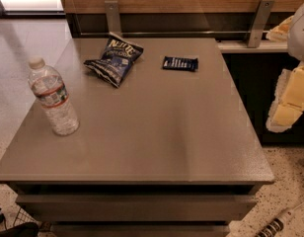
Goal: Move rxbar blueberry near water bottle
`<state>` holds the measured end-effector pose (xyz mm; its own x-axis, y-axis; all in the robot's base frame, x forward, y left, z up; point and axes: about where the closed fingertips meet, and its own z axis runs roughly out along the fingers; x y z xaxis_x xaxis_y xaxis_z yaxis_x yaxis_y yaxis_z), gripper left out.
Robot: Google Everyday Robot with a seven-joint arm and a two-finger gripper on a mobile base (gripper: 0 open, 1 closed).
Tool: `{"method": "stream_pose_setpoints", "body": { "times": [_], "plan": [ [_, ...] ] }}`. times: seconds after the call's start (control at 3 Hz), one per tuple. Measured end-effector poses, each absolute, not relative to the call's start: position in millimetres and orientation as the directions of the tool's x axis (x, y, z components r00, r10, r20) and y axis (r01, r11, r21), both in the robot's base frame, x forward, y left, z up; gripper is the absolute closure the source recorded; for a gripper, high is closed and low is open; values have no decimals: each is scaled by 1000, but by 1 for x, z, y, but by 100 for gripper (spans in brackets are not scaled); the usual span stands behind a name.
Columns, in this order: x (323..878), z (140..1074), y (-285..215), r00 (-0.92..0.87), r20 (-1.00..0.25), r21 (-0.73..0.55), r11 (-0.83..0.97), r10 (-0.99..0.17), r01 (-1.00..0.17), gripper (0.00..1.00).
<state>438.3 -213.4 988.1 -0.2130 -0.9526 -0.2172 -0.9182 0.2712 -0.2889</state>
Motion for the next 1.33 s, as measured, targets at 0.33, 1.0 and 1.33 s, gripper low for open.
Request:
{"method": "stream_pose_setpoints", "body": {
  "times": [0.33,1.0,1.33],
  "plan": [
    [438,988,-213,-213,-217,-289,271,-953,-918,0],
    [520,994,-235,-187,-369,-345,321,-910,-882,0],
    [599,979,-243,-162,-551,-330,392,-819,-859,0]
  ]
}}
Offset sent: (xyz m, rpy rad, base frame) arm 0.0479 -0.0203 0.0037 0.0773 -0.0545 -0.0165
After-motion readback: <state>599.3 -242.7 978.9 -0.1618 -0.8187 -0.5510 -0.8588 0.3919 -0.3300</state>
